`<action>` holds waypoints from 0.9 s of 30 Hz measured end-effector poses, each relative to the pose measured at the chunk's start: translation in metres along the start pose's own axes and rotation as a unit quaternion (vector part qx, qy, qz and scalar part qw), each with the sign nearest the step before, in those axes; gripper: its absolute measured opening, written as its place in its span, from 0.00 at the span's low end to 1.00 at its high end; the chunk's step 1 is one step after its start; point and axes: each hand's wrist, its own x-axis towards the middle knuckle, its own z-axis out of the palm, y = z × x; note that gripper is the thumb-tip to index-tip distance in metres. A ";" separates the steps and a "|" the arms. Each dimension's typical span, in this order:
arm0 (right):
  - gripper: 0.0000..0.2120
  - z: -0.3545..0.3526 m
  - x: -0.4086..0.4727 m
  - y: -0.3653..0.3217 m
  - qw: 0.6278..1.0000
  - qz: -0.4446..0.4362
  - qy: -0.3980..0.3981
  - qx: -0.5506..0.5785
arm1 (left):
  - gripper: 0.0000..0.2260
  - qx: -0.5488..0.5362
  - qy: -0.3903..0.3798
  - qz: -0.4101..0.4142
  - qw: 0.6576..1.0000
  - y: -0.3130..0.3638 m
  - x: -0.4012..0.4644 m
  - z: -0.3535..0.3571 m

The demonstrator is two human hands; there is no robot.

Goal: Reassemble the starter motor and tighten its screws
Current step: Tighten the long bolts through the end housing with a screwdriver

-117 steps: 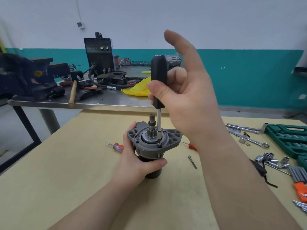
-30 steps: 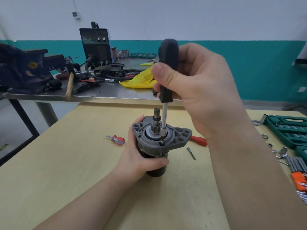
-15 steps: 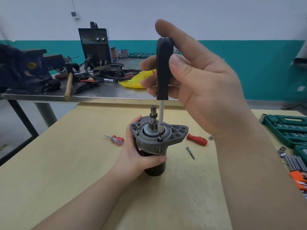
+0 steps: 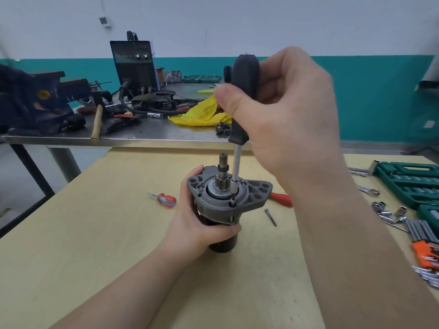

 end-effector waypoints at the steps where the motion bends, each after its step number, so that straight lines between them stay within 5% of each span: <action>1: 0.17 0.003 -0.002 -0.001 0.998 -0.010 0.040 -0.044 | 0.55 0.000 0.007 -0.003 1.000 -0.001 -0.001 0.001; 3: 0.18 0.003 -0.002 -0.001 0.996 -0.023 0.055 -0.069 | 0.56 0.003 0.012 -0.006 1.000 -0.002 -0.002 0.002; 6: 0.15 -0.001 0.001 0.001 0.998 -0.032 -0.045 0.009 | 0.57 0.005 0.007 -0.007 1.000 -0.003 -0.003 0.000; 13: 0.28 -0.023 0.005 0.004 0.957 -0.019 -0.221 0.189 | 0.55 0.001 0.013 -0.017 1.000 -0.004 0.001 -0.003; 21: 0.27 -0.009 0.008 0.011 0.993 -0.073 -0.091 0.023 | 0.54 0.001 0.013 -0.012 1.000 -0.002 0.001 -0.001; 27: 0.30 -0.015 0.008 0.010 0.970 -0.038 -0.203 0.129 | 0.55 0.014 0.017 -0.003 1.000 -0.004 0.002 -0.003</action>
